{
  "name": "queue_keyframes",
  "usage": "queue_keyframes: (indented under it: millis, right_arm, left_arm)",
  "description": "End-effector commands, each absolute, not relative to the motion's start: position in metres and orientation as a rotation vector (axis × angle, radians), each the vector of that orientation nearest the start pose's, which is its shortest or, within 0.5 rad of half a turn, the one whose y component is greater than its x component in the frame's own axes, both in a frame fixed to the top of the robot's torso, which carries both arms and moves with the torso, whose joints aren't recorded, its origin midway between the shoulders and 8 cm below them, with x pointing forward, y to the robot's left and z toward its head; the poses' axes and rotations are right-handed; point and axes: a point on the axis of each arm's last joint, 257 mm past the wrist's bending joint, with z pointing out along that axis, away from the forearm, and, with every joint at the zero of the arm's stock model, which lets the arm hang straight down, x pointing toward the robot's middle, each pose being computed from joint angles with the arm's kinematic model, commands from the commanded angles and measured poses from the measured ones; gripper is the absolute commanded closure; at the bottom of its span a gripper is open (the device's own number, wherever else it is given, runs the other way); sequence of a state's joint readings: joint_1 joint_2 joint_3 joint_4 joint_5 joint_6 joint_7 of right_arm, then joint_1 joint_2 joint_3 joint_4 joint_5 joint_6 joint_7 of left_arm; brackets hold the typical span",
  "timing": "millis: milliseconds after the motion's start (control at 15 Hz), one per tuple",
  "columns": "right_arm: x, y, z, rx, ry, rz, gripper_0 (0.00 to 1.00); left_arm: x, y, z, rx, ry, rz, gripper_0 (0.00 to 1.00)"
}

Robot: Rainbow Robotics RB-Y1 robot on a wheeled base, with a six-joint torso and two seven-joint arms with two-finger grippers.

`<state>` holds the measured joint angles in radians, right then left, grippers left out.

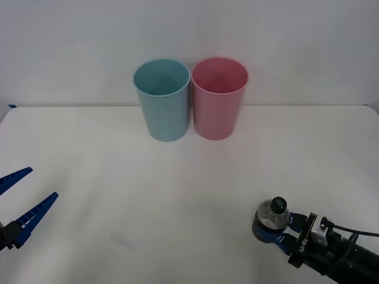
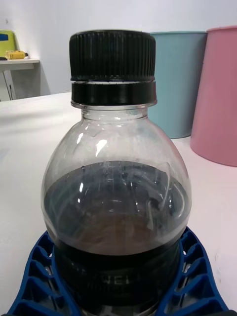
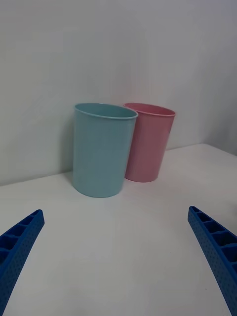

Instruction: Grasp the object on the table and drop it into the matching bin: aluminum can to the light blue bin, PET bottle to the pink bin.

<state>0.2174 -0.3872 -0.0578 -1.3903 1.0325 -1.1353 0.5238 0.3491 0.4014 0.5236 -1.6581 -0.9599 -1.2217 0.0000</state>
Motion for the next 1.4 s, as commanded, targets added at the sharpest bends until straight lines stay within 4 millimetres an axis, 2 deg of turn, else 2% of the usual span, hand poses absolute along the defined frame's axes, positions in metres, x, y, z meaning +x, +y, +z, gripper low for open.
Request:
queue_keyframes:
  millis: [67,267,800,1133,1400]
  right_arm:
    - [0.343,-0.183,-0.282,-0.822,1.43,0.605,1.0]
    - [0.342,-0.182,-0.256,-0.787,1.441,0.616,1.0]
    - [0.369,-0.173,-0.167,-0.647,1.408,0.657,1.0]
    - [0.393,-0.168,-0.093,-0.556,1.352,0.694,1.0]
    - [0.413,-0.159,-0.054,-0.561,1.314,0.721,1.0]
  left_arm:
    - [0.342,0.33,-0.169,0.465,1.441,-0.567,0.0]
    - [0.342,0.33,-0.169,0.465,1.441,-0.567,0.0]
    - [0.342,0.33,-0.169,0.465,1.441,-0.567,0.0]
    - [0.342,0.33,-0.169,0.465,1.441,-0.567,0.0]
    - [0.342,0.33,-0.169,0.465,1.441,-0.567,0.0]
